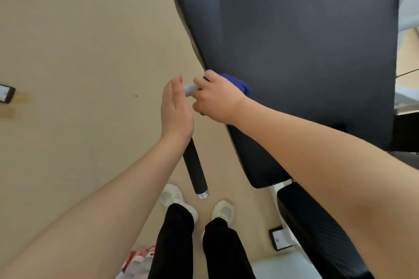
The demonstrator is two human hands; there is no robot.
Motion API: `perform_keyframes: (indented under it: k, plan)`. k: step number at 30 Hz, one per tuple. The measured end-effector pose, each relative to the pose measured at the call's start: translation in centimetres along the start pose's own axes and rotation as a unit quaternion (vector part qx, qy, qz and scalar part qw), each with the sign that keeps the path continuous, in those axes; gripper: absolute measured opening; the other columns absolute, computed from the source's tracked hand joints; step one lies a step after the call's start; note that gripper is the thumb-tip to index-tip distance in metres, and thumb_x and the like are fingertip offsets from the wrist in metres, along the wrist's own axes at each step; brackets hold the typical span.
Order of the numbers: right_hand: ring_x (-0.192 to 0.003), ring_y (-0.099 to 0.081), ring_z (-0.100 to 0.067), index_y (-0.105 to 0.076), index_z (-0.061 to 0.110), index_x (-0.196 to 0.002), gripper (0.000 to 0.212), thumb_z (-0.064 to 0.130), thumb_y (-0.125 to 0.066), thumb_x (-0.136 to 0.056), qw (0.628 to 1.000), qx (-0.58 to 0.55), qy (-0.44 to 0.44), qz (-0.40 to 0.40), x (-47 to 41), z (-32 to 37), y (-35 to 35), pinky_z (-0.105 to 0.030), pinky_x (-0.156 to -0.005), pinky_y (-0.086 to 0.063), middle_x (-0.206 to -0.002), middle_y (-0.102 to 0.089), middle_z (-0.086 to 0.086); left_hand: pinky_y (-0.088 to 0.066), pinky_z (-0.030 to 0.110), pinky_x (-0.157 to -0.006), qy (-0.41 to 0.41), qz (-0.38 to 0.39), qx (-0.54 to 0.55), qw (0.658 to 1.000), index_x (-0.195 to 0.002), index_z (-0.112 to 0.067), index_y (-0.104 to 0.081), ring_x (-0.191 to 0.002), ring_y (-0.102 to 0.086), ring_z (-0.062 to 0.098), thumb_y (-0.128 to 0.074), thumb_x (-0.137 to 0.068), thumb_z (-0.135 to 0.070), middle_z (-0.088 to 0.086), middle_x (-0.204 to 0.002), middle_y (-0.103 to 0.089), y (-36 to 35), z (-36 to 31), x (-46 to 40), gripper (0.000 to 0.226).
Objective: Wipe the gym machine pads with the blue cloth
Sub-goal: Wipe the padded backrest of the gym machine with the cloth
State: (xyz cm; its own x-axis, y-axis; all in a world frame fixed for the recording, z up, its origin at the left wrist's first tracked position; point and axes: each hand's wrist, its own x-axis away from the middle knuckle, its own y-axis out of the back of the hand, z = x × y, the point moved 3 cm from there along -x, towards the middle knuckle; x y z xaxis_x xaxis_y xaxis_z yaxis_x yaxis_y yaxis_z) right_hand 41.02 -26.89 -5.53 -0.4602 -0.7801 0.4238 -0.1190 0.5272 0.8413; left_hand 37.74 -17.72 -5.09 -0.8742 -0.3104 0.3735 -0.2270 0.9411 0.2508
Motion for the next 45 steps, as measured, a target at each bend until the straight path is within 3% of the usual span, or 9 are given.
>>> perform_keyframes:
  k: [6,11,17,23,29,31,38,42,45]
  plan:
    - [-0.108,-0.048,-0.026,-0.064,0.018,-0.102,0.021,0.014,-0.065,-0.081,0.986,0.044,0.131,0.093,5.3,3.7,-1.4,-0.040,-0.093,-0.035,-0.107,-0.063,-0.001,-0.047,0.030,-0.095,-0.027,-0.015,0.024,0.999,-0.113,-0.018,-0.053,-0.104,-0.059,0.014,-0.026,-0.101,-0.030,-0.004,-0.112,-0.058,1.6,-0.9,0.1,0.032]
    - [-0.110,-0.052,-0.026,-0.065,0.023,-0.105,0.022,0.019,-0.063,-0.083,0.989,0.094,0.083,-0.072,2.4,-3.8,-0.7,-0.038,-0.094,-0.040,-0.116,-0.061,0.001,-0.045,0.006,-0.063,-0.045,-0.014,-0.012,0.999,-0.122,-0.015,-0.048,-0.082,-0.058,-0.012,-0.039,-0.093,-0.001,-0.013,-0.100,-0.055,2.0,-1.0,-1.1,0.034]
    - [-0.100,-0.058,-0.024,-0.068,0.030,-0.090,0.020,0.025,-0.074,-0.072,0.990,0.070,-0.048,-0.117,-0.4,-6.9,0.4,-0.035,-0.082,-0.046,-0.104,-0.065,0.006,-0.040,0.027,-0.103,-0.079,0.017,-0.066,0.995,-0.135,-0.012,-0.039,-0.115,-0.052,0.013,-0.031,-0.093,0.001,0.001,-0.125,-0.053,0.3,-2.4,-1.8,0.044]
    - [-0.113,-0.048,-0.030,-0.065,0.024,-0.105,0.026,0.017,-0.065,-0.080,0.967,-0.002,-0.208,-0.146,-3.4,-10.5,3.0,-0.043,-0.093,-0.039,-0.122,-0.054,-0.005,0.011,0.044,-0.114,-0.088,0.105,-0.361,0.923,-0.140,-0.014,-0.035,-0.144,-0.016,0.017,-0.051,-0.090,-0.044,0.000,-0.146,-0.041,-2.6,-1.9,-3.4,0.060]
    - [-0.096,-0.060,-0.021,-0.067,0.034,-0.082,0.021,0.026,-0.077,-0.065,0.992,0.074,-0.033,-0.100,-1.9,-8.9,1.5,-0.035,-0.082,-0.047,-0.100,-0.065,0.009,-0.016,0.041,-0.115,-0.109,0.075,-0.273,0.953,-0.117,-0.016,-0.058,-0.122,-0.049,0.020,-0.064,-0.083,-0.037,0.000,-0.123,-0.062,-3.4,-1.8,-4.9,0.040]
    - [-0.098,-0.059,-0.023,-0.066,0.032,-0.088,0.025,0.026,-0.077,-0.066,0.984,0.115,-0.041,-0.131,-2.4,-10.8,1.9,-0.037,-0.085,-0.046,-0.104,-0.064,0.005,-0.038,0.034,-0.096,-0.085,0.077,-0.238,0.964,-0.120,-0.021,-0.057,-0.117,-0.053,0.017,-0.065,-0.083,-0.037,-0.005,-0.123,-0.061,-3.2,-1.5,-5.2,0.042]
    - [-0.109,-0.053,-0.031,-0.065,0.025,-0.099,0.025,0.018,-0.066,-0.075,0.962,-0.008,-0.218,-0.163,-4.5,-10.8,2.3,-0.046,-0.089,-0.043,-0.119,-0.058,-0.002,-0.038,0.024,-0.076,-0.038,0.071,-0.193,0.978,-0.114,-0.020,-0.052,-0.095,-0.050,0.008,-0.072,-0.078,-0.029,-0.011,-0.103,-0.058,-3.2,-2.1,-6.0,0.042]
    - [-0.096,-0.059,-0.023,-0.067,0.032,-0.076,0.017,0.027,-0.076,-0.063,0.973,-0.046,-0.176,-0.139,-3.5,-8.5,1.2,-0.038,-0.076,-0.047,-0.100,-0.065,0.007,-0.039,0.022,-0.074,-0.045,0.076,-0.209,0.974,-0.109,-0.018,-0.053,-0.091,-0.052,0.010,-0.072,-0.077,-0.025,-0.011,-0.092,-0.054,-3.3,-2.7,-5.8,0.038]
    - [-0.098,-0.059,-0.023,-0.068,0.031,-0.086,0.022,0.025,-0.075,-0.066,0.973,0.003,-0.162,-0.162,-3.8,-10.8,2.3,-0.036,-0.079,-0.048,-0.103,-0.065,0.005,-0.039,0.025,-0.079,-0.027,0.074,-0.196,0.977,-0.110,-0.021,-0.054,-0.098,-0.052,0.008,-0.074,-0.076,-0.029,-0.012,-0.100,-0.055,-3.1,-2.4,-5.9,0.041]
